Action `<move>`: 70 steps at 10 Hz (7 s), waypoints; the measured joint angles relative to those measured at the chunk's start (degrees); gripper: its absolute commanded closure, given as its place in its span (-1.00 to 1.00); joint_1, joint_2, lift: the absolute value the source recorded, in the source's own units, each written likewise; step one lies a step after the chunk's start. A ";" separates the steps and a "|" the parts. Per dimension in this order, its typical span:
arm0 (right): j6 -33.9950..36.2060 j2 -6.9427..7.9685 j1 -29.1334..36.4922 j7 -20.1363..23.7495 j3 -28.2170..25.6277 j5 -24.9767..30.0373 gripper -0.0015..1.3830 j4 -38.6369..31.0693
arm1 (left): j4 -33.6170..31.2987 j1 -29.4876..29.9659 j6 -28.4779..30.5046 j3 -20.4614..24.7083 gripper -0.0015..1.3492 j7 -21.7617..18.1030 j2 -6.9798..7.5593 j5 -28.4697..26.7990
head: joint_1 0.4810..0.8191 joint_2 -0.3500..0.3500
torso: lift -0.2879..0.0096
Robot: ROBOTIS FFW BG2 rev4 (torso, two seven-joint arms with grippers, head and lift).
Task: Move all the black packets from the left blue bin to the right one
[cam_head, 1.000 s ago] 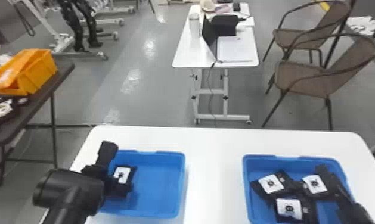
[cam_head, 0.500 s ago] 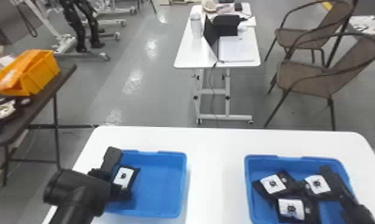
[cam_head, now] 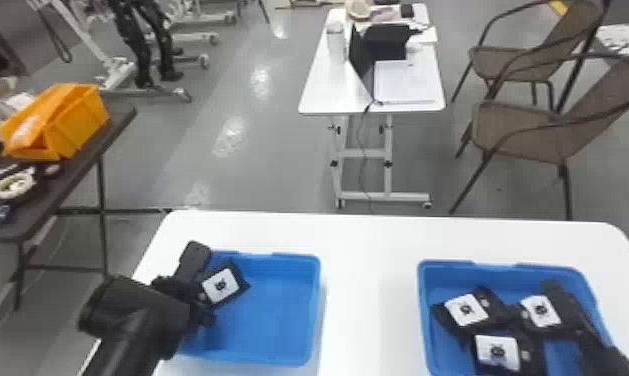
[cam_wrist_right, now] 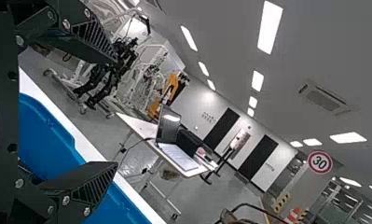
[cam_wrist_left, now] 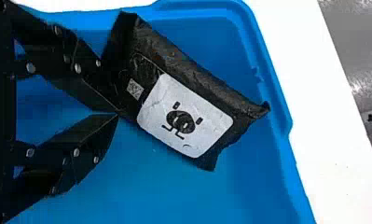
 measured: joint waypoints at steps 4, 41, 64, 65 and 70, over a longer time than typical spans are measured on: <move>0.28 0.00 -0.02 0.08 0.02 -0.01 -0.64 0.30 | -3.24 0.25 -3.64 -0.61 0.63 -4.50 -0.49 -3.88 | 0.27 0.37 | 0.94; -0.52 0.00 -6.22 3.05 5.18 6.08 -0.64 -3.87 | -7.82 -5.04 -26.80 -17.43 0.79 -22.34 -3.02 36.98 | 0.27 -0.58 | 0.94; 1.70 0.00 -4.99 -3.37 4.74 11.41 0.86 -6.10 | -10.53 2.31 -27.17 -7.89 -1.00 -16.27 -2.79 39.80 | 0.27 -0.36 | 0.94; 1.86 0.00 -4.02 -3.52 2.29 11.96 0.86 -3.81 | -13.76 5.73 -25.94 -4.32 -1.00 -14.75 -2.09 41.10 | 0.27 -0.35 | 0.94; -0.48 0.00 -7.72 -5.58 -4.43 15.91 -0.94 10.82 | -25.21 13.00 -26.72 8.41 -1.00 -12.16 -2.64 42.74 | 0.27 -0.16 | 0.94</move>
